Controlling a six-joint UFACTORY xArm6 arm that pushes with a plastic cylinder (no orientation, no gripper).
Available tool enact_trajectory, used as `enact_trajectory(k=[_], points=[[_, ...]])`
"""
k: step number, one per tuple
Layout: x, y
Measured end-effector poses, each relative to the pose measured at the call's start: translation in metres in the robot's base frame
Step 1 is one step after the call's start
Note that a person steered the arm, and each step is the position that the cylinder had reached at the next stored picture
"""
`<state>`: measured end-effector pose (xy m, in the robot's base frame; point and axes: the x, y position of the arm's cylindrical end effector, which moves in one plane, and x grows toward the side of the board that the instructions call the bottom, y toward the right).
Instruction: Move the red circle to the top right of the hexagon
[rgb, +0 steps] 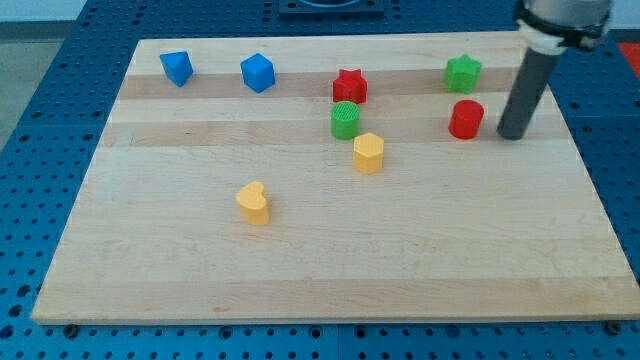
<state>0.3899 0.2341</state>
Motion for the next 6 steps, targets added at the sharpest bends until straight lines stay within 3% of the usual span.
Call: enact_trajectory(k=[1, 3, 6], points=[[-0.013, 0.002], [-0.013, -0.06], [-0.014, -0.103]])
